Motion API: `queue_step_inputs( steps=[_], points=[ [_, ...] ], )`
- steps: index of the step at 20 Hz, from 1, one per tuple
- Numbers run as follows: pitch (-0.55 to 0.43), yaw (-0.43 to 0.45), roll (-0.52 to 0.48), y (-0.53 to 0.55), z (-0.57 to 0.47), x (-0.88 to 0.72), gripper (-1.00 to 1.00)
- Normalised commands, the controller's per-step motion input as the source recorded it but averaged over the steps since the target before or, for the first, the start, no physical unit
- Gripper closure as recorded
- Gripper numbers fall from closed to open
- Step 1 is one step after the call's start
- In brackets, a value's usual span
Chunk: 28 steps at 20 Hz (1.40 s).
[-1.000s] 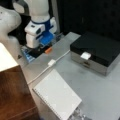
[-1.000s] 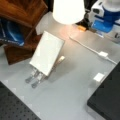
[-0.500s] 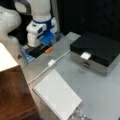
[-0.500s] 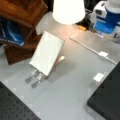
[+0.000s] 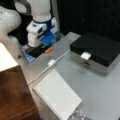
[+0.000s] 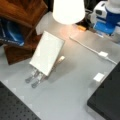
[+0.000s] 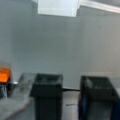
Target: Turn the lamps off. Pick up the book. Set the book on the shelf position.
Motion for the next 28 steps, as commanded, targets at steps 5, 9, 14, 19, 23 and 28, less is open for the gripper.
queue_step_inputs(
  steps=[5, 9, 14, 19, 23, 28],
  points=[
    [-0.156, -0.082, 0.071, 0.16, -0.16, -0.13, 1.00],
    [-0.166, -0.071, 0.052, 0.15, -0.20, -0.11, 1.00],
    [-0.170, -0.066, 0.047, 0.16, -0.22, -0.11, 1.00],
    [-0.143, -0.071, 0.040, 0.18, -0.21, -0.14, 1.00],
    [-0.132, -0.092, 0.027, 0.20, -0.26, -0.19, 1.00],
    [-0.156, -0.110, 0.026, 0.22, -0.30, -0.21, 1.00]
  ],
)
